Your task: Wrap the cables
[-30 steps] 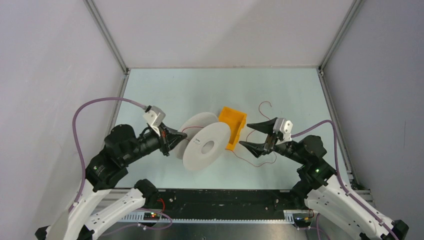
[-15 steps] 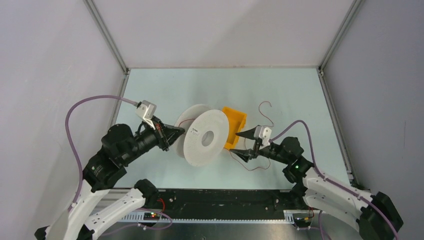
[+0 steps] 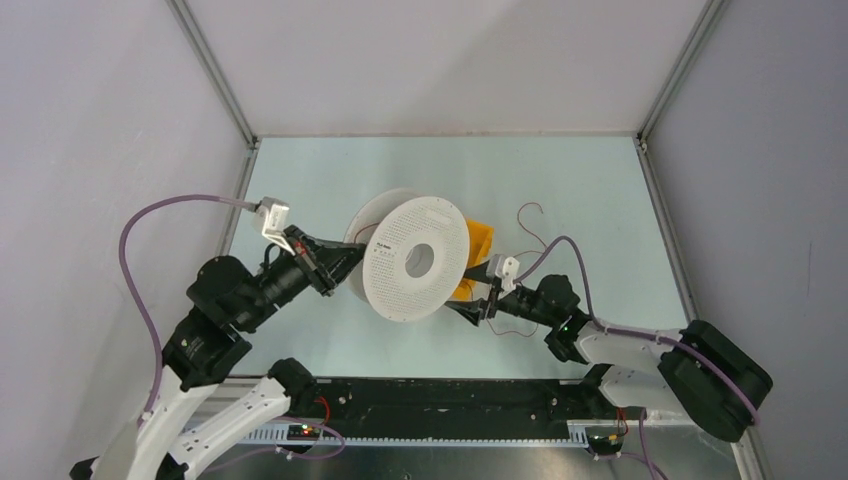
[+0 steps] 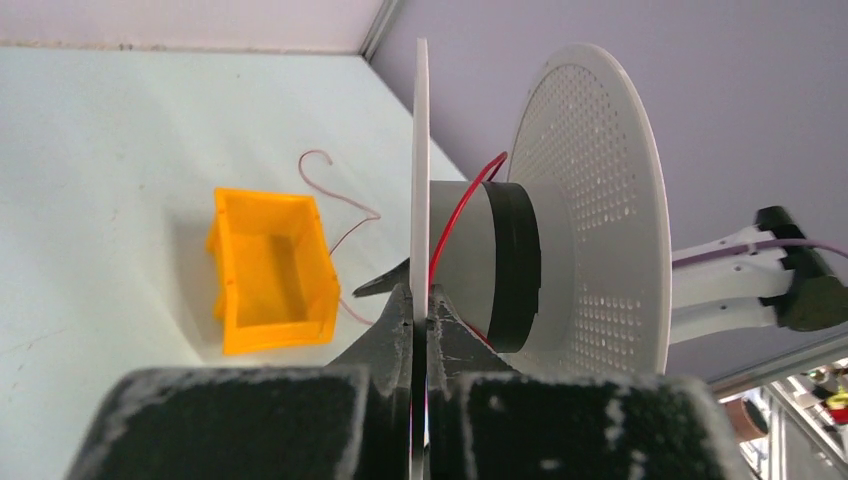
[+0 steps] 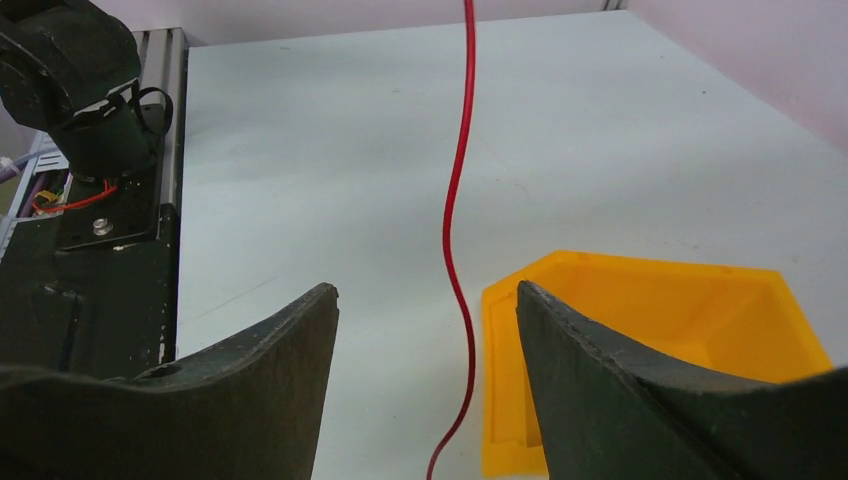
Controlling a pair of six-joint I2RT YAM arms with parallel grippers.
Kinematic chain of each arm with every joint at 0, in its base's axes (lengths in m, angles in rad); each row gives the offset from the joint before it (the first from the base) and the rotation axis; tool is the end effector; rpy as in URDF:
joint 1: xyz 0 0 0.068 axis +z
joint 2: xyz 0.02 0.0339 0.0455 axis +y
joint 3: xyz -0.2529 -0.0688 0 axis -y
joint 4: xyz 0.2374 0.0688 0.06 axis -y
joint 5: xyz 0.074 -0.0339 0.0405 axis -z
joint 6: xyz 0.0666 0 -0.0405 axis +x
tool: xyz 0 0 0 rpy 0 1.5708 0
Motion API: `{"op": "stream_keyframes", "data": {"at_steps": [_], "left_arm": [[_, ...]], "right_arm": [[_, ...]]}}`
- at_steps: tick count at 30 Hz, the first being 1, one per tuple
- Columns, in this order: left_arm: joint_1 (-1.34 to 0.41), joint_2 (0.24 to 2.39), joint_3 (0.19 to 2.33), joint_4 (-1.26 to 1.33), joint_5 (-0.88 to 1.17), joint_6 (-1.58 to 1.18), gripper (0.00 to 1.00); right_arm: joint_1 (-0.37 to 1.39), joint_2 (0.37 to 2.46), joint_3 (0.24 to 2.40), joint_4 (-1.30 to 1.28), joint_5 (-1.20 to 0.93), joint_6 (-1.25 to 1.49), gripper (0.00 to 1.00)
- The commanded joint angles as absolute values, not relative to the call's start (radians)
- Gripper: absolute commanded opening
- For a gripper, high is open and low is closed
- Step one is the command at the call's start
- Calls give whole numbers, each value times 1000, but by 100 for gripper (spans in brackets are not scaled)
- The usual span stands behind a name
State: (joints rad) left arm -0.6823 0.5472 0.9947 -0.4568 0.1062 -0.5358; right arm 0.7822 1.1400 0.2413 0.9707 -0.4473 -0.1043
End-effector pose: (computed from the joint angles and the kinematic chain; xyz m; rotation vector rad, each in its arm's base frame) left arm 0.0982 -0.0889 0.4006 0.2106 1.6647 -1.0228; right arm 0.1520 0.1916 0.2045 -0.9911 1.2181 0.8723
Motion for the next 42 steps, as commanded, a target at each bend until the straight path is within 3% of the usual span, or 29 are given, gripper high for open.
{"op": "stream_keyframes", "data": {"at_steps": [1, 4, 9, 17, 25, 30, 35, 39, 42], "left_arm": [[-680, 526, 973, -241, 90, -627, 0], [-678, 529, 967, -221, 71, -642, 0], [-678, 544, 974, -181, 29, -667, 0], [-609, 534, 919, 38, -122, -804, 0], [-531, 542, 851, 154, -65, -965, 0], [-501, 537, 813, 176, -79, -994, 0], [-460, 529, 778, 183, -168, -982, 0], [-453, 510, 744, 196, -357, -880, 0], [-453, 527, 734, 210, -431, -782, 0]], "right_arm": [[794, 1197, 242, 1133, -443, -67, 69], [800, 1233, 240, 1141, -428, -48, 65], [809, 1246, 220, 1153, -373, -6, 38], [867, 1241, 156, 1146, -260, 21, 20], [922, 1450, 171, 1308, -255, 72, 29], [943, 1600, 174, 1476, -268, 130, 17], [1027, 1584, 159, 1475, -187, 143, 7], [1161, 1477, 201, 1309, -58, 100, 1], [1284, 1385, 333, 971, 64, 14, 0]]}}
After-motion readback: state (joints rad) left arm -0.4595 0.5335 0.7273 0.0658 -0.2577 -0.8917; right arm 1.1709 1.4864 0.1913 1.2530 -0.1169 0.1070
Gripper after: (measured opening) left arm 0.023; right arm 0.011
